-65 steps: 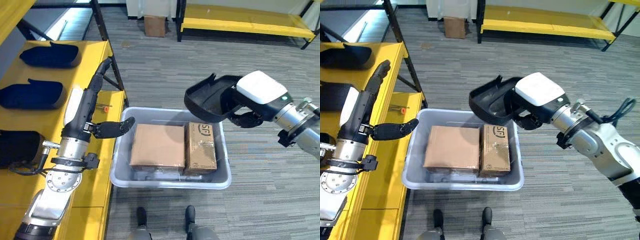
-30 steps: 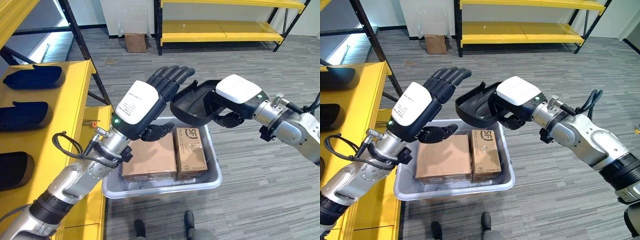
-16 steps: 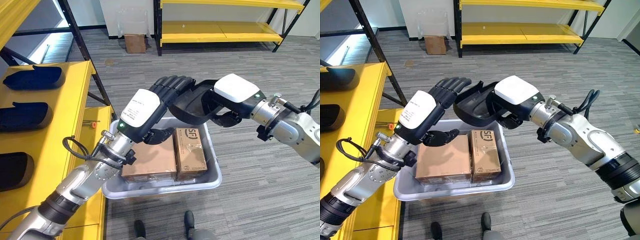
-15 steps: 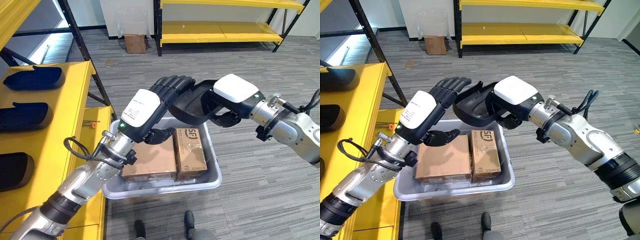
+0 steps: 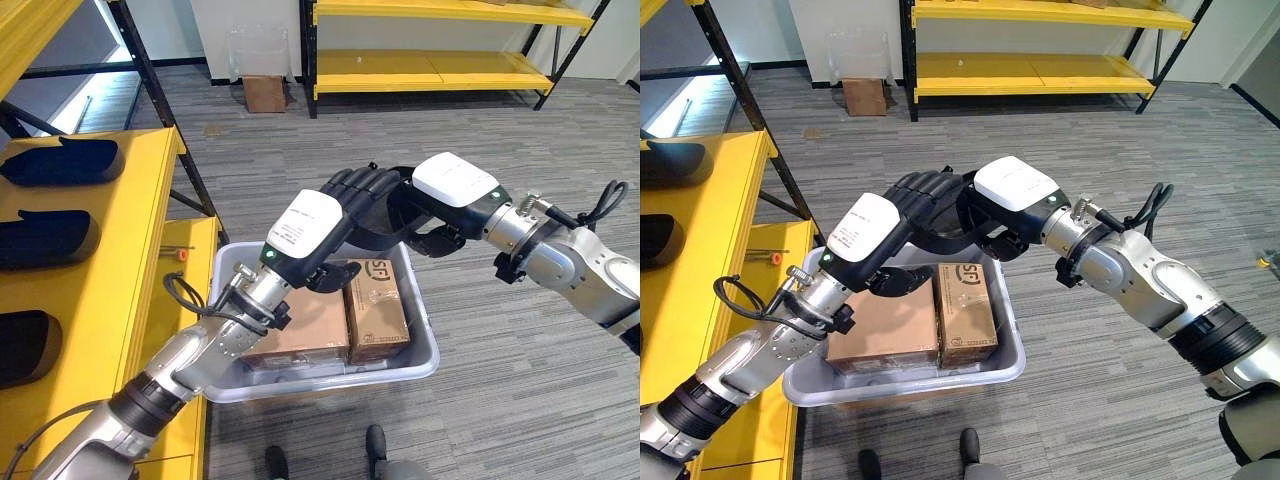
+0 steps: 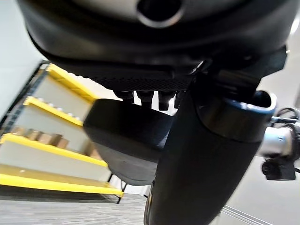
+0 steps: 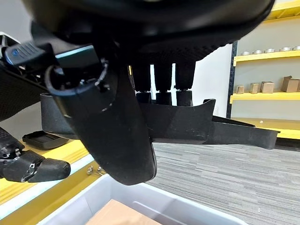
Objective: Move parts from the plastic box to the shelf.
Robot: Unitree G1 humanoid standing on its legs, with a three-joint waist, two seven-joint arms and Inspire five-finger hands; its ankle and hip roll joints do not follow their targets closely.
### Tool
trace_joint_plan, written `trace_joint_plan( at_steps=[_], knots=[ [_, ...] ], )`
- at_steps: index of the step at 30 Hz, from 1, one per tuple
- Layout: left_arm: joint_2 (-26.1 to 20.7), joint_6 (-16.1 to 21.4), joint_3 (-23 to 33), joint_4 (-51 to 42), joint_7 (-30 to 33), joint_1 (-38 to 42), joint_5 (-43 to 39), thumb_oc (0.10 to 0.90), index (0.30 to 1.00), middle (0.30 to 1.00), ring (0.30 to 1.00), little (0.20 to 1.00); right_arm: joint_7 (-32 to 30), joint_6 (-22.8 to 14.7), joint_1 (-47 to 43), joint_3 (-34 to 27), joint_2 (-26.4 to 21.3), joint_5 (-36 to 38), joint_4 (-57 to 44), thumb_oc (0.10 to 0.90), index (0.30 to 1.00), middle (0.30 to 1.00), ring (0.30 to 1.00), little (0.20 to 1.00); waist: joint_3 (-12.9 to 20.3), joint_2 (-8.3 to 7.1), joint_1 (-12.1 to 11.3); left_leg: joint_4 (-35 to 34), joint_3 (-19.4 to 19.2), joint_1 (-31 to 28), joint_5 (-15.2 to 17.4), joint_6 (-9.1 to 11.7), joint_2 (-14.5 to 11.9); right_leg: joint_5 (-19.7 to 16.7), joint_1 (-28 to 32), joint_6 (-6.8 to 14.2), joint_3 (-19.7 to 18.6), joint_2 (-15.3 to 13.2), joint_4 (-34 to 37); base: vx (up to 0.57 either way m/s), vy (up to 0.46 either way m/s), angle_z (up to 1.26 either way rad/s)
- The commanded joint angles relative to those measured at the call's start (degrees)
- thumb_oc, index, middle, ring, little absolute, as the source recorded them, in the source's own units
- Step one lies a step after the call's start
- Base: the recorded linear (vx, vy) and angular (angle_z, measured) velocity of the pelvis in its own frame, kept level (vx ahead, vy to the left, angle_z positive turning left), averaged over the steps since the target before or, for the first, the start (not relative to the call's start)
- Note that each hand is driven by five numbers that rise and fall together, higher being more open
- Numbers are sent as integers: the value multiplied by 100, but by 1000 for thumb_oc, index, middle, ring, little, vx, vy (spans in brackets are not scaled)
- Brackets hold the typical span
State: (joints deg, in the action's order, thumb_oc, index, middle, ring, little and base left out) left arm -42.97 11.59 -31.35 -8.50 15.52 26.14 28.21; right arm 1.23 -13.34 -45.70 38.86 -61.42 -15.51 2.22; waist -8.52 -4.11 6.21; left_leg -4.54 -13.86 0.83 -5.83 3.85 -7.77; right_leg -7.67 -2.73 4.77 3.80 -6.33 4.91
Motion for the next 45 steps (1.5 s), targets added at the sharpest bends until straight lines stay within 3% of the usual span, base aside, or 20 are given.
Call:
trace_joint_plan(
  at_steps=[1, 10, 11, 12, 13, 14, 39, 45],
  knots=[
    [257, 227, -49, 196, 384, 820, 105, 900, 1000, 1000, 1000, 1000, -617, -44, -1323, -71, 161, 409, 171, 400, 300, 300, 300, 300, 638, -79, 7, -46, -153, -359, 588, 250, -424, 949, 723, 489, 184, -326, 9, 0, 0, 0],
    [386, 162, -409, 582, 399, 1181, 401, 900, 1000, 1000, 1000, 1000, -644, -34, -1533, 42, 454, 427, 209, 400, 300, 300, 300, 300, 634, -32, 46, -46, -170, -380, 595, 238, -419, 961, 721, 477, 158, -328, 9, 0, 0, 0],
    [396, 162, -443, 634, 387, 1221, 421, 833, 907, 907, 907, 907, -645, -36, -1563, 50, 475, 430, 235, 400, 300, 300, 300, 300, 629, -27, 52, -46, -173, -380, 597, 237, -417, 960, 718, 477, 152, -331, 9, 0, 0, 0],
    [403, 153, -458, 677, 385, 1228, 425, 641, 638, 638, 638, 638, -652, -26, -1580, 56, 491, 427, 248, 400, 300, 300, 300, 300, 626, -24, 54, -46, -176, -383, 596, 236, -419, 962, 715, 476, 150, -332, 9, 0, 0, 0],
    [414, 154, -455, 718, 392, 1217, 442, 494, 432, 432, 432, 432, -656, -29, -1577, 47, 511, 430, 261, 400, 300, 300, 300, 300, 626, -22, 56, -46, -181, -384, 598, 234, -419, 964, 715, 475, 146, -332, 9, 0, 0, 0],
    [411, 137, -466, 749, 386, 1218, 462, 404, 305, 305, 305, 305, -660, -23, -1596, 47, 521, 440, 258, 400, 300, 300, 300, 300, 626, -20, 58, -46, -184, -384, 597, 234, -420, 964, 710, 476, 145, -333, 9, 0, 0, 0],
    [212, -136, -96, 1329, 778, 1035, 975, 400, 300, 300, 300, 300, -754, -101, -1107, -555, 497, 721, -93, 400, 300, 300, 300, 300, 660, -2, 95, -46, -212, -443, 609, 250, -456, 979, 732, 448, 102, -296, 9, 0, 0, 0],
    [-117, -121, 30, 1352, 815, 937, 1131, 400, 300, 300, 300, 300, -792, -172, -954, -782, 399, 899, -245, 400, 300, 300, 300, 300, 684, 14, 110, -46, -258, -484, 623, 263, -470, 989, 734, 458, 60, -275, 9, 4, 4, -4]
  ],
)
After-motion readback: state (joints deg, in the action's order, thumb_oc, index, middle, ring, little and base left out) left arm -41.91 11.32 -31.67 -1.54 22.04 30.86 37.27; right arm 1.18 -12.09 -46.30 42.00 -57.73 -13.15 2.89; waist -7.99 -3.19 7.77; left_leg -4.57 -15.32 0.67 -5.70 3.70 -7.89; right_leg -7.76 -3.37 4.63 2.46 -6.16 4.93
